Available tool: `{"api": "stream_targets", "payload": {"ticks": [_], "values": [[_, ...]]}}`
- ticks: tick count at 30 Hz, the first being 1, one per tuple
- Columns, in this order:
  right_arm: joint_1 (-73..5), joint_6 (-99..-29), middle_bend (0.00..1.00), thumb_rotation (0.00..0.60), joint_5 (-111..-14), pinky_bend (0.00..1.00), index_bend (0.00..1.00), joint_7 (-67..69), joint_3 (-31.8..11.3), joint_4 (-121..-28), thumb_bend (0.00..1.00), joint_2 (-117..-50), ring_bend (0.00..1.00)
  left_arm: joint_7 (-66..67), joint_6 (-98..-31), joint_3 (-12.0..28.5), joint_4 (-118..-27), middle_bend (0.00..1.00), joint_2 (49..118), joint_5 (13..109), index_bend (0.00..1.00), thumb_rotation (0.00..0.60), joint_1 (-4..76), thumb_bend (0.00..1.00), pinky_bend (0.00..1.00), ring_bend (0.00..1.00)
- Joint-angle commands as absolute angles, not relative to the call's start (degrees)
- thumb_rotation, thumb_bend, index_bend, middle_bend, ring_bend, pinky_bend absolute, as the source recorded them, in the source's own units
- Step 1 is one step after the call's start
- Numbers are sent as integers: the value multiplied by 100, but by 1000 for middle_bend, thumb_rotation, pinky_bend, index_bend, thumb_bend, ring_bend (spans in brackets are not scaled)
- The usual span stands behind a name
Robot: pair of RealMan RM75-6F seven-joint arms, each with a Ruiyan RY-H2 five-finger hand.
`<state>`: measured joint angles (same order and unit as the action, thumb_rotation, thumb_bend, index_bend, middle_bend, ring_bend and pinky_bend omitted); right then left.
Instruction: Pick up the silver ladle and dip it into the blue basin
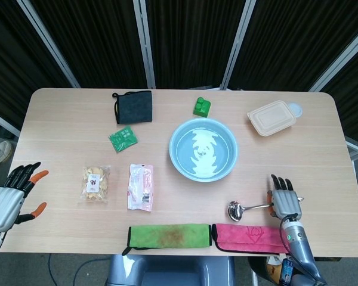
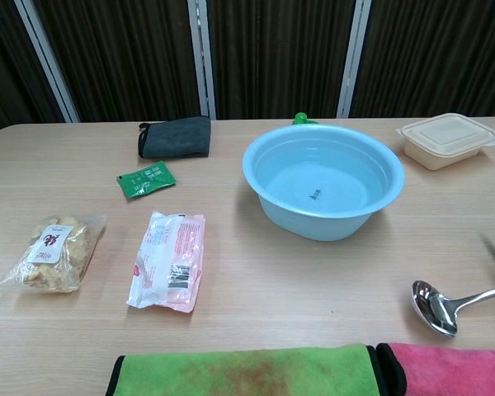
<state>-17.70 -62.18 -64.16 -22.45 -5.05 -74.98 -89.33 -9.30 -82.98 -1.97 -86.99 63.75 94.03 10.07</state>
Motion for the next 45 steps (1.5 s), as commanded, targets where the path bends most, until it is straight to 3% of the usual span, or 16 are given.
{"api": "stream_targets", "payload": {"ticks": [1, 14, 28, 37, 45], "values": [[-1711, -6366, 0, 600, -6445, 0, 650, -2345, -500, -7789, 392, -8705, 0, -931, -8310, -201, -8701, 0, 6373, 9413, 141, 600, 1002, 304, 0, 0], [-1643, -6790, 20, 600, -6363, 0, 688, -3062, -474, -9358, 434, -7743, 0, -874, -8423, -244, -8730, 0, 6363, 9515, 141, 600, 952, 305, 0, 0], [-2064, -6693, 50, 600, -5577, 0, 704, -3985, -725, -10525, 436, -6866, 0, -893, -8392, -250, -8728, 0, 6359, 9507, 141, 600, 960, 303, 0, 0], [-3111, -6481, 51, 600, -3816, 0, 705, -5211, -1328, -11254, 437, -6219, 0, -823, -8356, -231, -8733, 0, 6384, 9441, 141, 600, 959, 304, 0, 0], [-3812, -6652, 53, 600, -2673, 0, 707, -5776, -1534, -11610, 439, -5934, 0, -741, -8288, -215, -8740, 0, 6407, 9378, 141, 600, 974, 305, 0, 0]]}}
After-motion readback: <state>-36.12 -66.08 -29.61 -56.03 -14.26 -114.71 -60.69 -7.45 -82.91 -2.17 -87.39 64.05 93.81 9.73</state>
